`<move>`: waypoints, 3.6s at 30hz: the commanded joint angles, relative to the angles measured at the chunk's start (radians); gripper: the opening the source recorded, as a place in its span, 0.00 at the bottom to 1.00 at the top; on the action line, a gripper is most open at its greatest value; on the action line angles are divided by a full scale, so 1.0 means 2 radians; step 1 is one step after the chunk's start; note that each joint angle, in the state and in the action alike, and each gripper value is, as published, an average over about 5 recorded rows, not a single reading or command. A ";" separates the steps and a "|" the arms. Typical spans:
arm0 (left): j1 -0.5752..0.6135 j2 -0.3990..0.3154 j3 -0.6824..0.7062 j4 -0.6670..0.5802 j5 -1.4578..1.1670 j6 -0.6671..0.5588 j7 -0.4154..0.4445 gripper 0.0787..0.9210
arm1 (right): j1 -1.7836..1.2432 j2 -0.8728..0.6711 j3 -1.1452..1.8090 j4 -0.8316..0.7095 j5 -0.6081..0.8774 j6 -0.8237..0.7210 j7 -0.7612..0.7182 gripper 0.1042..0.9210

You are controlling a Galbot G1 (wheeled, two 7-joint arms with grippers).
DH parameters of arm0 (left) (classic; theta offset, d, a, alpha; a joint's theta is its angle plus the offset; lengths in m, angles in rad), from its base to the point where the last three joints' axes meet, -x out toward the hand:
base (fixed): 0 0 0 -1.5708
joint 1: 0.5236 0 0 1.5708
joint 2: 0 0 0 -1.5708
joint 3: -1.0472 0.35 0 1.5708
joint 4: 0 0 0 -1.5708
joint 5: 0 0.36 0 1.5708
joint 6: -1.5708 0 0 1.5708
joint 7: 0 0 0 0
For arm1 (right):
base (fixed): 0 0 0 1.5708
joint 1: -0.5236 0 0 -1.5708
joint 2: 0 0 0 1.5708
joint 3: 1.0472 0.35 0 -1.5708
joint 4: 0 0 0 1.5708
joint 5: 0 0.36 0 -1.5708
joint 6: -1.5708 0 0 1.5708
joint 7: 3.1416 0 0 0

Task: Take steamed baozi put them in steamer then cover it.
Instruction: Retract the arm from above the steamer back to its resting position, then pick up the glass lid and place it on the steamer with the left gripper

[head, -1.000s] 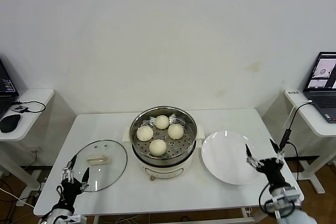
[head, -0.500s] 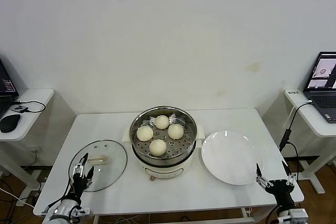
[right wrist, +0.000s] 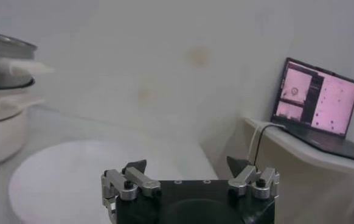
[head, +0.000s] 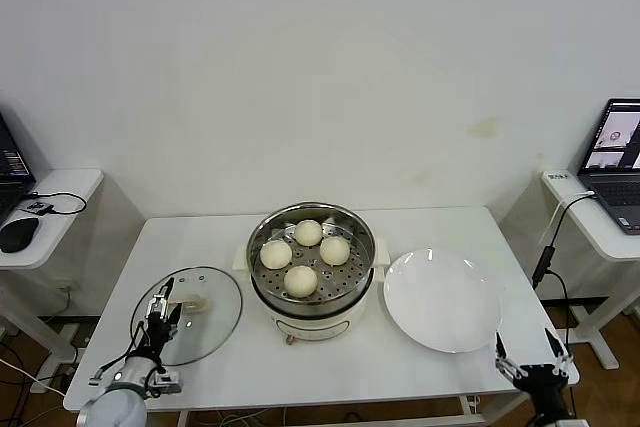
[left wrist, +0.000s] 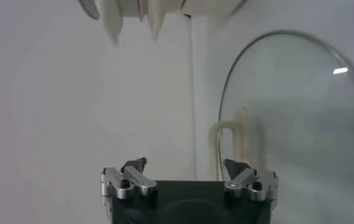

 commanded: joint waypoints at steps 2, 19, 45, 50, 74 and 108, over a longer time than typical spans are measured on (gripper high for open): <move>-0.052 -0.001 0.013 0.057 0.010 0.000 -0.003 0.88 | -0.006 0.006 0.006 -0.005 -0.006 0.004 -0.002 0.88; -0.060 0.001 0.020 0.072 0.004 -0.004 -0.002 0.54 | -0.004 0.011 -0.004 -0.013 -0.014 0.005 -0.004 0.88; 0.069 0.066 -0.095 -0.200 -0.116 0.071 0.040 0.07 | -0.006 0.003 -0.024 -0.008 -0.021 0.008 -0.008 0.88; 0.072 0.091 -0.077 -0.268 -0.161 0.110 0.074 0.07 | -0.005 0.003 -0.033 -0.010 -0.029 0.010 -0.009 0.88; -0.199 0.013 0.260 -0.227 -0.061 0.285 0.179 0.07 | 0.011 0.038 -0.094 -0.056 -0.156 0.053 0.026 0.88; -0.213 -0.110 0.309 -0.152 0.107 0.305 0.248 0.07 | 0.011 0.037 -0.096 -0.065 -0.152 0.071 0.023 0.88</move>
